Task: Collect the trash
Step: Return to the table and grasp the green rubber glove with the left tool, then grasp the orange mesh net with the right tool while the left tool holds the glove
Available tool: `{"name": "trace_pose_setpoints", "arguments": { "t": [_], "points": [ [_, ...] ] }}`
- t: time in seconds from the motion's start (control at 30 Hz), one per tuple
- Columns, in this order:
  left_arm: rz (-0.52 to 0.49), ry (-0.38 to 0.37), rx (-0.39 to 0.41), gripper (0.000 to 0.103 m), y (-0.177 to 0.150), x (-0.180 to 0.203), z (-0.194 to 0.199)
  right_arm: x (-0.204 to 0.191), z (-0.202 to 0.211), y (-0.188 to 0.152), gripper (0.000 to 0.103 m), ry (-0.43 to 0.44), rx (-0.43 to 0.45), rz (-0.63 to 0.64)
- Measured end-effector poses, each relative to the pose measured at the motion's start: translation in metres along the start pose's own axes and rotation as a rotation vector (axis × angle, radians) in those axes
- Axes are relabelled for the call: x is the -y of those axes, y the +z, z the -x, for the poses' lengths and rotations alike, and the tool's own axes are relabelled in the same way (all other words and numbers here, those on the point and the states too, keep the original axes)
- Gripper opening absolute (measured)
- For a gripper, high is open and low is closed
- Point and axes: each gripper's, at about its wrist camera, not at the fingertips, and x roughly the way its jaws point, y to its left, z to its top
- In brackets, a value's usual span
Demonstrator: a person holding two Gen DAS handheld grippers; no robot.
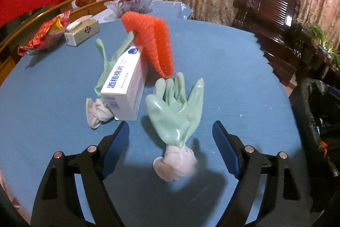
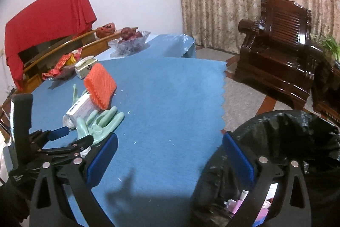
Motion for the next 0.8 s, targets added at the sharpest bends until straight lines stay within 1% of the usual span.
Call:
{"name": "trace_pose_setpoints", "arguments": {
  "t": [0.13,0.27,0.37,0.43,0.47,0.5,0.53,0.6,0.63,0.7,0.8],
  "points": [
    [0.011,-0.009,-0.032,0.074,0.004,-0.002,-0.015,-0.005,-0.009,0.005,0.097,0.01,-0.008,0.015],
    [0.017,-0.021,-0.064,0.073,0.004,0.001,-0.029,-0.008,-0.016,0.008,0.097,0.018,-0.011,0.016],
    [0.021,-0.03,-0.09,0.07,0.002,0.003,-0.037,-0.01,-0.02,0.009,0.097,0.024,-0.017,0.017],
    [0.01,-0.024,-0.087,0.067,0.001,0.006,-0.036,-0.01,-0.022,0.008,0.097,0.026,-0.022,0.019],
    [0.005,-0.026,-0.085,0.061,0.001,0.008,-0.036,-0.011,-0.023,0.008,0.097,0.027,-0.024,0.018],
    [0.003,-0.024,-0.083,0.054,0.002,0.008,-0.036,-0.011,-0.024,0.008,0.097,0.027,-0.026,0.017],
    [0.003,-0.025,-0.081,0.051,0.002,0.009,-0.035,-0.011,-0.025,0.008,0.097,0.028,-0.028,0.017],
    [0.005,-0.025,-0.08,0.042,0.002,0.008,-0.035,-0.011,-0.026,0.007,0.097,0.028,-0.029,0.016],
    [0.009,-0.023,-0.078,0.04,0.002,0.008,-0.035,-0.011,-0.026,0.007,0.097,0.028,-0.029,0.017],
    [0.014,-0.024,-0.076,0.03,0.002,0.007,-0.034,-0.011,-0.026,0.007,0.097,0.028,-0.029,0.019],
    [0.019,-0.044,-0.078,0.022,0.003,0.008,-0.03,-0.012,-0.026,0.008,0.097,0.027,-0.026,0.023]
  ]
}}
